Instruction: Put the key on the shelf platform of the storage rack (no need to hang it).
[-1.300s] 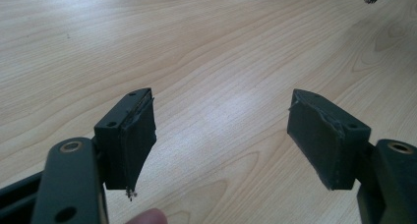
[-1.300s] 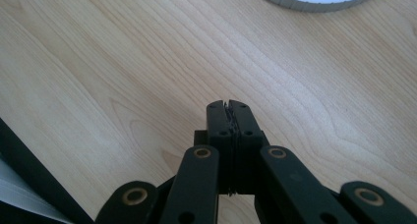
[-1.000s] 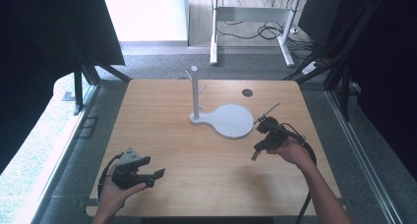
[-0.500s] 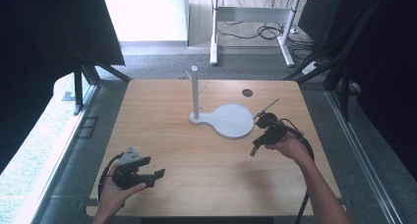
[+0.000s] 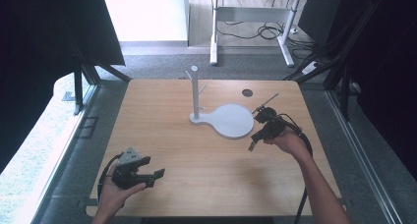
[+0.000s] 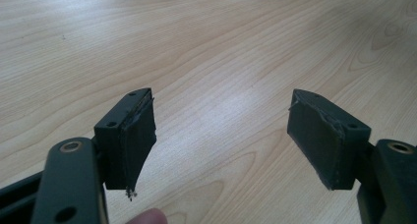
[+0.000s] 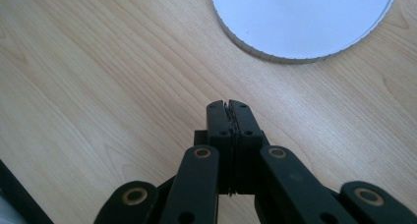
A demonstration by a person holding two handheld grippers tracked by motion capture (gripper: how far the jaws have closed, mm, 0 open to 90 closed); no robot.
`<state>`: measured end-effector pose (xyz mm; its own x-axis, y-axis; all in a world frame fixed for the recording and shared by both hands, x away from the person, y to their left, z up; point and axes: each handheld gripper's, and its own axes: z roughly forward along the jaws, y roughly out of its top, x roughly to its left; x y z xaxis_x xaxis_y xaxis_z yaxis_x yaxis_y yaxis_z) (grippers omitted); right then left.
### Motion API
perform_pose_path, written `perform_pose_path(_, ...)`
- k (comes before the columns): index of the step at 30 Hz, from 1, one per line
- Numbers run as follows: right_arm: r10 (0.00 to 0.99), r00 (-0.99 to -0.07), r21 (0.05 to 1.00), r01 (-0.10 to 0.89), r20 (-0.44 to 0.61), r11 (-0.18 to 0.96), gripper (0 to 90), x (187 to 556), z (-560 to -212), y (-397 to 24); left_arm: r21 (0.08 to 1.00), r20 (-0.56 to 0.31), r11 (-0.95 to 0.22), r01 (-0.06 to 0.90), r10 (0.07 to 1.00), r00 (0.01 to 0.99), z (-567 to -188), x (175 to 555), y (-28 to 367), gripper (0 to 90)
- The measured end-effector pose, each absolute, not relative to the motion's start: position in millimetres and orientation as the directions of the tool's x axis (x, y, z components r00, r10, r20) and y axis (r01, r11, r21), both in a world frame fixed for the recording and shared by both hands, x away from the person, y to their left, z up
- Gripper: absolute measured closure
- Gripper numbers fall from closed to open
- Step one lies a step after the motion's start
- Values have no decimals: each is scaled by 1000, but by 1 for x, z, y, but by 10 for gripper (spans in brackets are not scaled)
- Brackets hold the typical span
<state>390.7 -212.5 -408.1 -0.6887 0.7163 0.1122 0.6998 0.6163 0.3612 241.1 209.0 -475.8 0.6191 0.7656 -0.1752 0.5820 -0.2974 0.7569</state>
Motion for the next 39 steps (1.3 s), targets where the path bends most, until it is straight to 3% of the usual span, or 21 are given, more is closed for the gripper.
perform_pose_path(39,722,-682,372,703,114,605,900,417,-395,-197,759,-174,-295,580,767,618,-476,242,211,266)
